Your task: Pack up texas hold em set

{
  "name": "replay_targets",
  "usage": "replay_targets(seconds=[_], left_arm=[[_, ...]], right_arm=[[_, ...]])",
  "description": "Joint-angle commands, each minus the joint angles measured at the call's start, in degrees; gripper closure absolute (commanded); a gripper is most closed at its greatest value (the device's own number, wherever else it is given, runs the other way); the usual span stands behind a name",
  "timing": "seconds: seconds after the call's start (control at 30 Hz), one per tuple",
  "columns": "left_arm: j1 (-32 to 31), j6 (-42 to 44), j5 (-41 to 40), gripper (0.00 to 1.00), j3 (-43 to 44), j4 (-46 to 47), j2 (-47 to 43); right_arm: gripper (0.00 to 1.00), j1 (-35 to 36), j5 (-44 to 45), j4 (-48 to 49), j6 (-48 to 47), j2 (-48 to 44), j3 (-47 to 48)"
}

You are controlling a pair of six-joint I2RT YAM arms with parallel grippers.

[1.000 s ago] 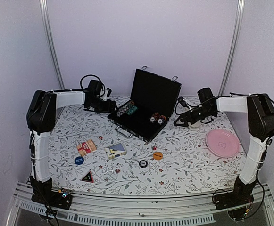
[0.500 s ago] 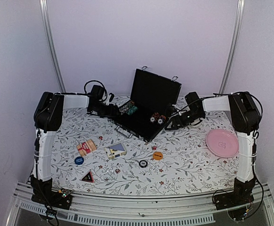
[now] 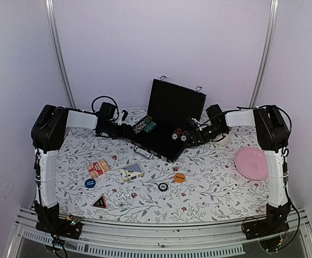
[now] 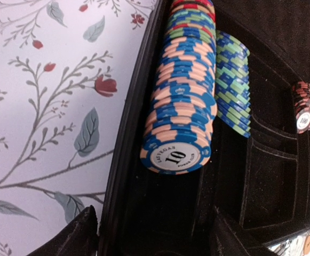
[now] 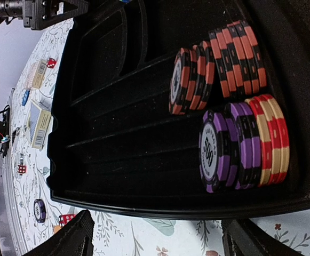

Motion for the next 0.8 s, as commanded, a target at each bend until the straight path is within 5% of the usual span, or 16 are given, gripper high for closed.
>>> replay_targets(seconds=[0.0,0.77], left_arm=[[-1.56,-1.37,1.9,0.29,-4.54,2.23,-4.59],[-6.23,-4.71,-2.01,0.31,-25.73,5.86,-20.6]], right_arm=[[0.19,0.47,-2.08,-1.21,-1.33,2.59,1.89],[0.21,3.21,-1.89,-1.51,-1.31,8.54,9.18]])
